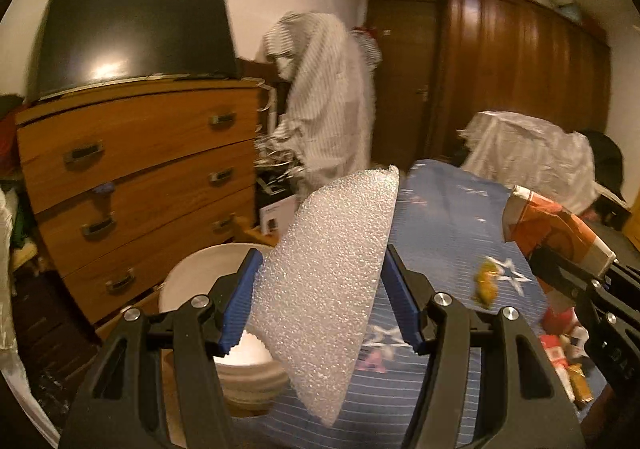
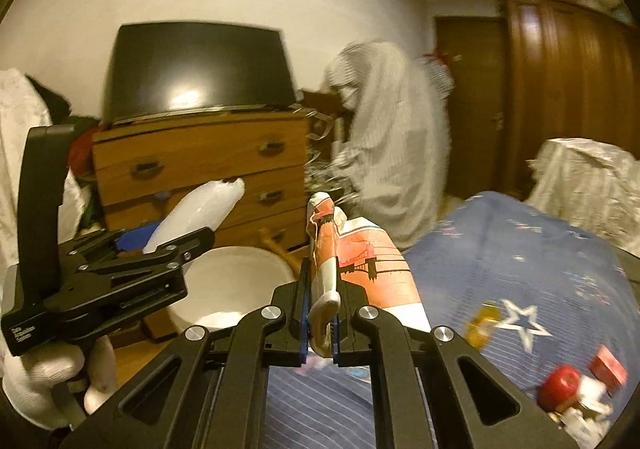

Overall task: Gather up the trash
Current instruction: 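Carry the bubble wrap and paper cup with both tools over the white bucket, then open both tools to drop the bubble wrap and paper cup into the bucket, then grasp the white rope with the left tool while the right tool grasps the gold wrapper, then carry the white rope and gold wrapper with both tools over the bucket, then open both tools to drop the rope and gold wrapper into the bucket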

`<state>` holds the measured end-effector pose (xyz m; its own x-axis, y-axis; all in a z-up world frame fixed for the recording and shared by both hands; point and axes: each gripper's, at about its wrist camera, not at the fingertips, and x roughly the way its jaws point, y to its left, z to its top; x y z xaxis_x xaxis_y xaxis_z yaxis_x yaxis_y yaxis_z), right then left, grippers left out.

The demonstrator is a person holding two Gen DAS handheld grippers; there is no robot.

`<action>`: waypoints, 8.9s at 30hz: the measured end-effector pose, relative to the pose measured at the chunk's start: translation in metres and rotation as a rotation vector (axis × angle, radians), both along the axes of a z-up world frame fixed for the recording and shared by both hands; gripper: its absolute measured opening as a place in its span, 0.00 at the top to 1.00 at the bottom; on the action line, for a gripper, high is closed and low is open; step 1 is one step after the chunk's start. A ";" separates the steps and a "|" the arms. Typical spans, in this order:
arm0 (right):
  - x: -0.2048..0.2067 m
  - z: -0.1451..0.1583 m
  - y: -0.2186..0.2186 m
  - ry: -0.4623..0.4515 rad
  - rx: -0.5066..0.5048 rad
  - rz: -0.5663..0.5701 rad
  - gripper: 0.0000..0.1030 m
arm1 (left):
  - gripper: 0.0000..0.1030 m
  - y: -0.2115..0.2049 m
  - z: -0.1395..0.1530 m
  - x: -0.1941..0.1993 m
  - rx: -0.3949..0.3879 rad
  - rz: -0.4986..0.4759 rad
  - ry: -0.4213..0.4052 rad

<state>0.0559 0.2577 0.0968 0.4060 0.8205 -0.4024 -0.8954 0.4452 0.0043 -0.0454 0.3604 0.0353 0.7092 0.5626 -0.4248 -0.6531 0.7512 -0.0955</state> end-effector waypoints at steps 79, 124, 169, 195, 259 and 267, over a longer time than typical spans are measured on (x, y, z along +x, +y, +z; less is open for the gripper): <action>0.162 -0.251 -0.382 0.551 -0.194 -0.430 0.41 | 0.31 -0.185 -0.173 0.156 -0.304 -0.719 0.465; 0.131 -0.252 -0.420 0.562 -0.158 -0.534 0.35 | 0.13 -0.227 -0.177 0.215 -0.323 -0.493 0.503; 0.012 -0.106 -0.454 -0.057 0.117 -0.791 0.73 | 0.79 -0.341 -0.064 0.116 0.054 -0.691 0.047; 0.045 -0.058 -0.329 -0.034 0.106 -0.509 0.73 | 0.79 -0.217 -0.036 0.098 0.033 -0.442 0.021; 0.091 -0.112 0.289 0.387 -0.473 0.221 0.72 | 0.78 0.204 -0.100 0.035 -0.315 0.028 0.308; 0.099 -0.100 0.282 0.392 -0.408 0.226 0.42 | 0.42 0.209 -0.088 0.026 -0.275 0.089 0.301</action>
<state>0.1551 0.5402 -0.0036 -0.0021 0.6174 -0.7867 -0.9341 0.2796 0.2220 -0.0193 0.5697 -0.0527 0.4842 0.4526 -0.7488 -0.7434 0.6641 -0.0793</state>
